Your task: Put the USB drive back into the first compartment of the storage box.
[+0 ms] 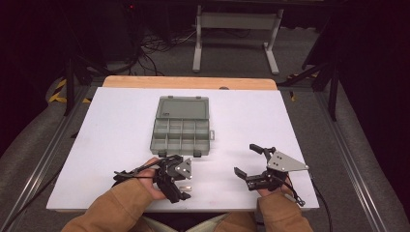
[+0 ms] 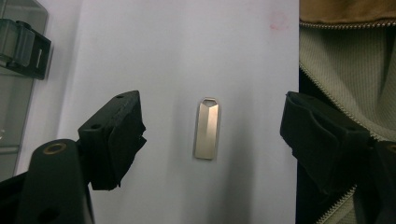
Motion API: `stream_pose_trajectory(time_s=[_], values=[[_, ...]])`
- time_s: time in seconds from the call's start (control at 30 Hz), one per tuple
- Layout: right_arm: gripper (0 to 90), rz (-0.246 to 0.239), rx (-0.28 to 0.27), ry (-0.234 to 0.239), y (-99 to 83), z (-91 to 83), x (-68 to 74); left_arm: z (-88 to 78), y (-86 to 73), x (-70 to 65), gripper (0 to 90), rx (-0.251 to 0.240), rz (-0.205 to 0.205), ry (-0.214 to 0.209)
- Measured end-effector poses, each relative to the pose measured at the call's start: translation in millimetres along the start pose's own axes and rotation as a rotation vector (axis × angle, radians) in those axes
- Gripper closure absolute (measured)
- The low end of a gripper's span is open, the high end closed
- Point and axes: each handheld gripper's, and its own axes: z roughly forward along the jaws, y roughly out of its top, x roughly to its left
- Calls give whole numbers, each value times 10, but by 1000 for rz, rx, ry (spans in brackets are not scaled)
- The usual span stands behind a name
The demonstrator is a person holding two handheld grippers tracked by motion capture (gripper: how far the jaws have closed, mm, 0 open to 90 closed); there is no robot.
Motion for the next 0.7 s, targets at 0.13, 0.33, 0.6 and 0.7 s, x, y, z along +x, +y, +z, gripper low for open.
stream_pose_trajectory(time_s=[0.13, 0.33, 0.6, 0.7], values=[[54, 0, 0, 0, 0, 0, 0, 35, -11, 7, 253, 11, -7, 4], [55, -1, 2, -1, 0, 1, 1, 71, -31, 13, 318, 19, -7, 7], [60, -4, 7, 3, -3, 7, 2, 121, -43, -2, 414, 50, 20, 15], [61, -3, 8, 4, -3, 8, 2, 130, -50, 5, 472, 52, 23, 18]])
